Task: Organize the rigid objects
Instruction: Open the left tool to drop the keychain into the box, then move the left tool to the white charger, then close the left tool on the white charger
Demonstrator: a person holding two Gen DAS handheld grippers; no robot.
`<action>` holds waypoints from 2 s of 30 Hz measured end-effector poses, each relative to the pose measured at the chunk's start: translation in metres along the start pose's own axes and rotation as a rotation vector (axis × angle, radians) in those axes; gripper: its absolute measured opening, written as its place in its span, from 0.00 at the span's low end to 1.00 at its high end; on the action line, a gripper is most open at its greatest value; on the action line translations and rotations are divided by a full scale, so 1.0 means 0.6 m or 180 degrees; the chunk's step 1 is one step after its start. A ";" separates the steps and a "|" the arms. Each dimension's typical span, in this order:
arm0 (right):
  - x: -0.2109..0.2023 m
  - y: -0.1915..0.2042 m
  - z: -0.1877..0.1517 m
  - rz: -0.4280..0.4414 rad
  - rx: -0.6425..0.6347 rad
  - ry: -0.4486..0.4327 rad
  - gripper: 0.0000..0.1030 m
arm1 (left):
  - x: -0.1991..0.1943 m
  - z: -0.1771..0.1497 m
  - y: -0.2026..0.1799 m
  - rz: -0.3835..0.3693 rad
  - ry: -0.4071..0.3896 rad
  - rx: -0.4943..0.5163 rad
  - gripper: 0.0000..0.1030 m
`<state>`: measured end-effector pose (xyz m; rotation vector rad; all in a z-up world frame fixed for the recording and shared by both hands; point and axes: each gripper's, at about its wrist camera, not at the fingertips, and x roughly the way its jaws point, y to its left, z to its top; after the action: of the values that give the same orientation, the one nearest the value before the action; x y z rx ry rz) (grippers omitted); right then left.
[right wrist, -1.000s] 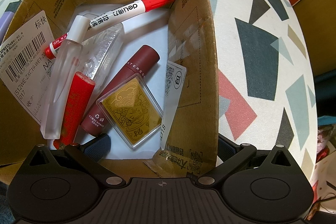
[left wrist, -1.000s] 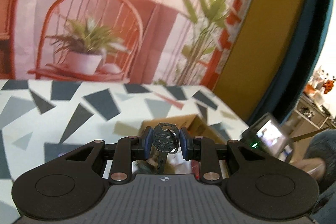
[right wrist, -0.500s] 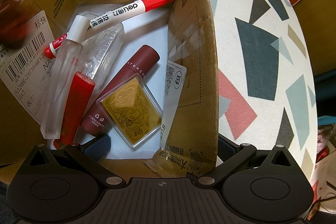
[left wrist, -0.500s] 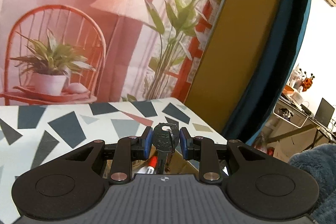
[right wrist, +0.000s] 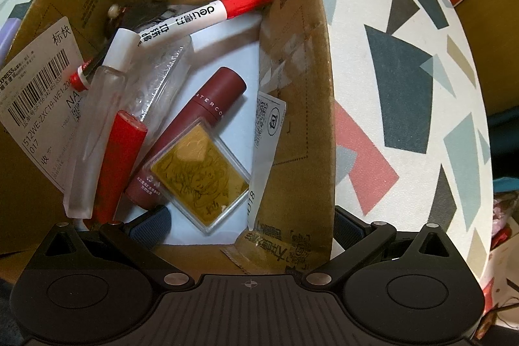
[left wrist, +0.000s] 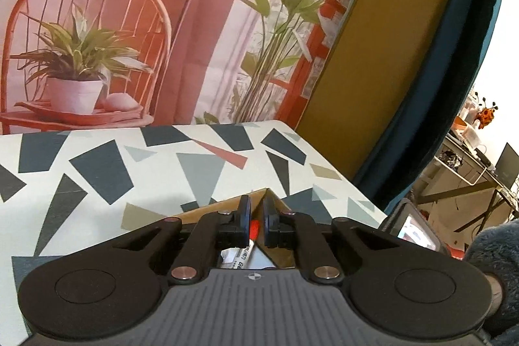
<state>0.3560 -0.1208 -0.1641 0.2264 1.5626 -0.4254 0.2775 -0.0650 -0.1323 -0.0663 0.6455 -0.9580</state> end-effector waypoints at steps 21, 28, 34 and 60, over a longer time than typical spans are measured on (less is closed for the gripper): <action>0.000 0.001 0.000 0.0000 0.0000 0.0002 1.00 | 0.020 -0.090 0.136 0.0525 0.0687 -0.0233 0.44; 0.000 0.001 0.000 -0.0001 0.0000 0.0003 1.00 | 0.044 -0.109 0.140 0.0646 0.0871 0.0266 0.47; 0.000 0.001 0.000 -0.0004 0.0001 0.0005 1.00 | 0.056 -0.111 0.147 0.0661 0.0916 0.0405 0.47; 0.000 0.002 0.000 -0.0006 0.0003 0.0007 1.00 | 0.070 -0.123 0.126 0.0776 0.0999 0.0553 0.40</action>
<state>0.3564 -0.1198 -0.1642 0.2261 1.5649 -0.4274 0.3106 -0.0366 -0.2376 0.3164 0.8347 -0.7900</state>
